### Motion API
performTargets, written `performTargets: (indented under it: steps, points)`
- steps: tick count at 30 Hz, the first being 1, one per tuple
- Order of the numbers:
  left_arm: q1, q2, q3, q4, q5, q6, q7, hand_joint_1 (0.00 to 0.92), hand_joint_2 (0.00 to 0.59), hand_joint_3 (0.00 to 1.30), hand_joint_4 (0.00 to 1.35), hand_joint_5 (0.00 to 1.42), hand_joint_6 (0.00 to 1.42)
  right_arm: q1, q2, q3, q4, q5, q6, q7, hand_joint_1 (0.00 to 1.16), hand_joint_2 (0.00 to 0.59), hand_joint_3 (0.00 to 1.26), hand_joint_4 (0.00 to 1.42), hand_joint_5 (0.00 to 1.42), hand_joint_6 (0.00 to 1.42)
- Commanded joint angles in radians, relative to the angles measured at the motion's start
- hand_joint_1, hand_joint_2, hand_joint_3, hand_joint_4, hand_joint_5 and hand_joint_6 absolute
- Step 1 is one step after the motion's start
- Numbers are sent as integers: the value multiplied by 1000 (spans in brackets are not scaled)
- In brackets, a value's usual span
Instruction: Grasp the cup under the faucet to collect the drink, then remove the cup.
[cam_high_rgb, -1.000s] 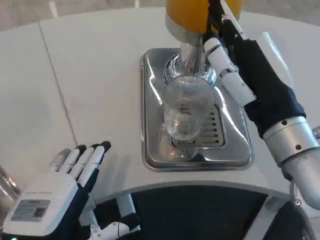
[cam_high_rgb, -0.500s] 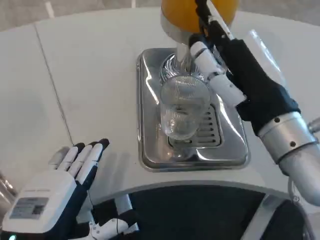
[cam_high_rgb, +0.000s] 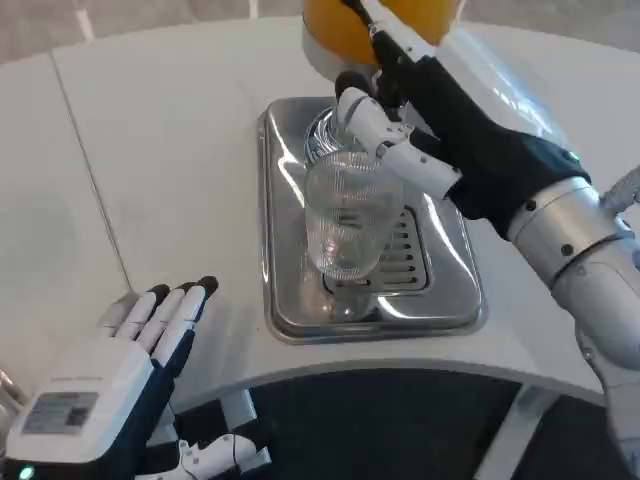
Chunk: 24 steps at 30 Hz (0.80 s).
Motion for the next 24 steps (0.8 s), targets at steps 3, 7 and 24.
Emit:
performTargets:
  steps: [3, 7, 24]
  points:
    - [-10, -2, -8, 11, 11, -2, 14, 0, 130, 0, 0, 0, 0, -13, 1, 73, -47, -41, 40, 89, 0, 585, 0, 0, 0, 0]
    - [-14, -6, -9, 9, 15, 1, 17, 0, 130, 0, 0, 0, 0, 0, -2, 84, -50, -62, 31, 107, 0, 586, 0, 0, 0, 0]
    - [-93, -92, -28, 6, 60, 57, 94, 0, 121, 0, 0, 9, 3, 27, 24, 45, -77, -82, 34, 83, 0, 586, 0, 0, 0, 0]
